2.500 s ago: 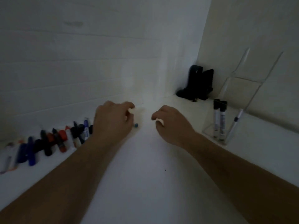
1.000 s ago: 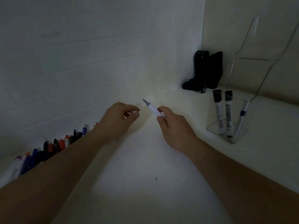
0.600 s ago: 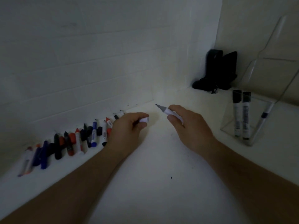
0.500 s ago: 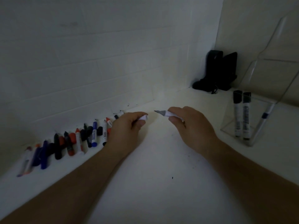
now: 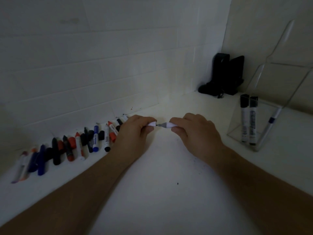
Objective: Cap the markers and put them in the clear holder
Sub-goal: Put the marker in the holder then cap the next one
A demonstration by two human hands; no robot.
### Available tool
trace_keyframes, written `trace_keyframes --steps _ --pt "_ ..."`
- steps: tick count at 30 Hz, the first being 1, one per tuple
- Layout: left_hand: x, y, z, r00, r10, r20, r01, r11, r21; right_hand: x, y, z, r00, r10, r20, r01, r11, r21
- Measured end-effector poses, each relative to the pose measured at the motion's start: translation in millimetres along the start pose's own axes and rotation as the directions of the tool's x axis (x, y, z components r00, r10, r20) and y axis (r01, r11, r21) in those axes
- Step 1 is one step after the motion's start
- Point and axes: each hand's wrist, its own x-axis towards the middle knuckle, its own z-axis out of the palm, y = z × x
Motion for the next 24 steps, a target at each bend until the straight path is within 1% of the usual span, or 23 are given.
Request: trace_keyframes --steps 3,5,8,12,16,20,24 --pt "-1.7 4.1 1.6 0.993 0.061 0.104 -0.063 0.998 0.014 -0.5 -2.0 0.2 1.000 -0.029 -0.001 0.029 1.000 0.003" --pt "-2.5 6.7 3.2 0.985 0.066 0.161 -0.071 0.997 0.029 -0.7 -4.0 0.0 0.998 -0.064 0.009 0.064 0.998 -0.010" --pt "-2.9 8.1 2.6 0.988 0.064 0.142 -0.069 0.997 0.030 0.2 -4.8 -0.9 0.998 -0.055 0.017 0.054 0.998 0.014" --pt "-3.1 9.6 0.8 0.991 0.020 0.134 -0.024 0.999 0.033 0.8 -3.7 1.4 0.998 -0.044 0.035 0.043 0.999 0.029" --pt "-2.9 9.6 0.5 0.992 -0.001 0.125 -0.004 0.999 0.045 1.2 -4.3 2.8 0.997 -0.068 0.024 0.066 0.995 0.069" --pt "-3.9 11.0 -1.2 0.995 -0.048 0.084 0.045 0.998 0.041 -0.8 -10.6 3.4 0.997 -0.077 0.021 0.075 0.995 0.065" --pt "-5.4 13.8 -1.4 0.998 -0.036 0.056 0.033 0.998 0.048 -5.4 -15.1 3.4 0.998 -0.051 0.025 0.047 0.990 0.135"
